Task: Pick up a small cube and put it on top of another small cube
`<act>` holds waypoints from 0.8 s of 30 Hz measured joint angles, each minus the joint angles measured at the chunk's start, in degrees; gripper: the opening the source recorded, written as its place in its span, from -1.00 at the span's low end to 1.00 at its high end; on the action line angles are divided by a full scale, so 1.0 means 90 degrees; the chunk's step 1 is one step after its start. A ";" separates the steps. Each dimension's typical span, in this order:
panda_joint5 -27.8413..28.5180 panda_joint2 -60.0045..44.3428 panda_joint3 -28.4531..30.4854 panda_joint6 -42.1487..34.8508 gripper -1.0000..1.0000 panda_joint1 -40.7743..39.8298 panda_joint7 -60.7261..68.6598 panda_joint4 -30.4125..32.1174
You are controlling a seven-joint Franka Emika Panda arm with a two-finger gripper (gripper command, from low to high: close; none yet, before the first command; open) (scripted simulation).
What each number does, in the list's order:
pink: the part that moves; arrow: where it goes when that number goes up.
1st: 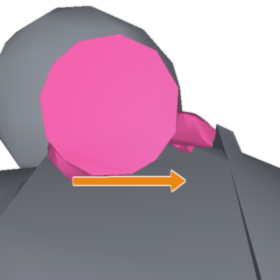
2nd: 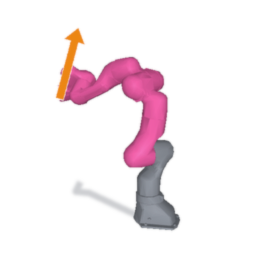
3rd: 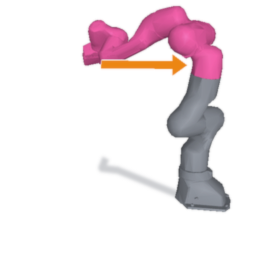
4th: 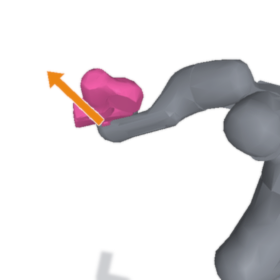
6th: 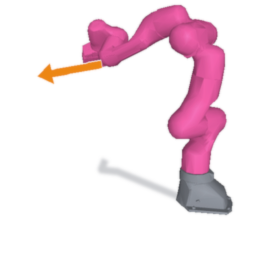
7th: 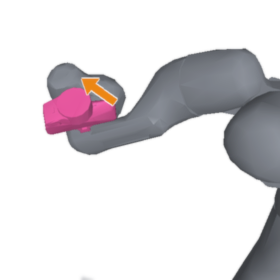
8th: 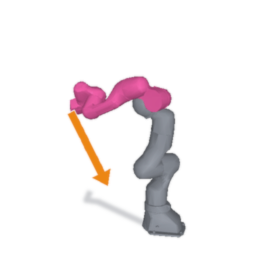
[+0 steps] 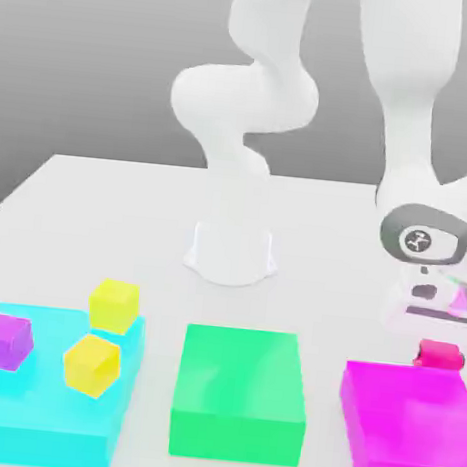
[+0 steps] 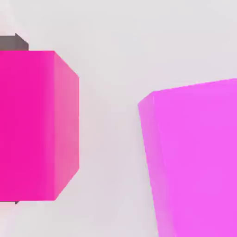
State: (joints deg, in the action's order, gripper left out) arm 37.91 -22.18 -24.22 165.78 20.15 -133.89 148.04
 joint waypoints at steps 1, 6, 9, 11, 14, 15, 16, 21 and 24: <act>0.0076 -0.0049 0.0080 0.0027 -1.00 0.0064 -0.0057 -0.0015; -0.0822 0.0506 -0.0730 -0.0296 -1.00 -0.0560 0.0618 0.0162; -0.1570 0.0957 -0.1313 -0.0545 -1.00 -0.0989 0.1180 0.0305; -0.2104 0.1269 -0.1614 -0.0713 -1.00 -0.1181 0.1578 0.0403; -0.2484 0.1520 -0.1370 -0.0988 -1.00 -0.1695 0.1915 0.0342; -0.2568 0.1581 -0.1214 -0.1081 -1.00 -0.1889 0.2000 0.0299; -0.2647 0.1638 -0.1046 -0.1174 -1.00 -0.2085 0.2083 0.0254; -0.3022 0.1914 -0.0171 -0.1638 -1.00 -0.3219 0.2484 0.0015; -0.3237 0.2078 0.0244 -0.1916 -1.00 -0.4083 0.2718 -0.0129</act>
State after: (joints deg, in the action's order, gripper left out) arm 8.77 -3.48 -22.02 148.54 -16.60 -109.43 146.88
